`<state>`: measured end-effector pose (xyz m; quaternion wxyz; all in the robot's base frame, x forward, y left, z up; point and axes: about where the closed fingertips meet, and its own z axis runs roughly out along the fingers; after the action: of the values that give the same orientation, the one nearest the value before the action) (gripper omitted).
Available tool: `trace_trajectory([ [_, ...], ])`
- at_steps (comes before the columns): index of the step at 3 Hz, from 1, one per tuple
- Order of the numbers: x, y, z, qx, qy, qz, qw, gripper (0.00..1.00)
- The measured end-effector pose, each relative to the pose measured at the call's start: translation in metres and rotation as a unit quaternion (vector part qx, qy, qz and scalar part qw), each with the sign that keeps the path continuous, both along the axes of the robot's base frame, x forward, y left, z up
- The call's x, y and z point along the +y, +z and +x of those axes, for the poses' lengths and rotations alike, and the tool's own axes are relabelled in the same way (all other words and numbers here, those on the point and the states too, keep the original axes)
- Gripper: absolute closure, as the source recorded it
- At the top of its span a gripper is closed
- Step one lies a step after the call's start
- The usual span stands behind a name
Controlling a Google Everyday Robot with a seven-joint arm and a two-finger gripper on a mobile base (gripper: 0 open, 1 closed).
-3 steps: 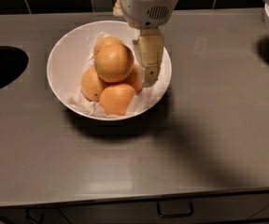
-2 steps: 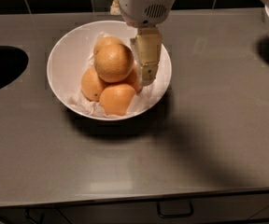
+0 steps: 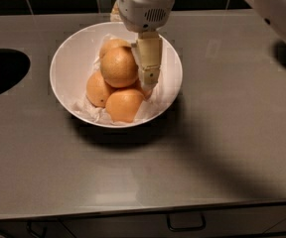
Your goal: Pick orange from white bowl
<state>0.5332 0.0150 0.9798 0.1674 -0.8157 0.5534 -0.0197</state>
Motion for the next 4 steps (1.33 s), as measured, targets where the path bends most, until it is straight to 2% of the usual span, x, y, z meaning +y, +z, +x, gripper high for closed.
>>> trace_trajectory([
  [1, 0.003, -0.009, 0.005, 0.012, 0.008, 0.003, 0.9999, 0.0],
  [3, 0.009, -0.023, 0.012, 0.03, 0.021, 0.005, 0.9993, 0.11],
  [4, 0.01, -0.027, 0.014, 0.035, 0.024, 0.006, 0.9991, 0.13],
])
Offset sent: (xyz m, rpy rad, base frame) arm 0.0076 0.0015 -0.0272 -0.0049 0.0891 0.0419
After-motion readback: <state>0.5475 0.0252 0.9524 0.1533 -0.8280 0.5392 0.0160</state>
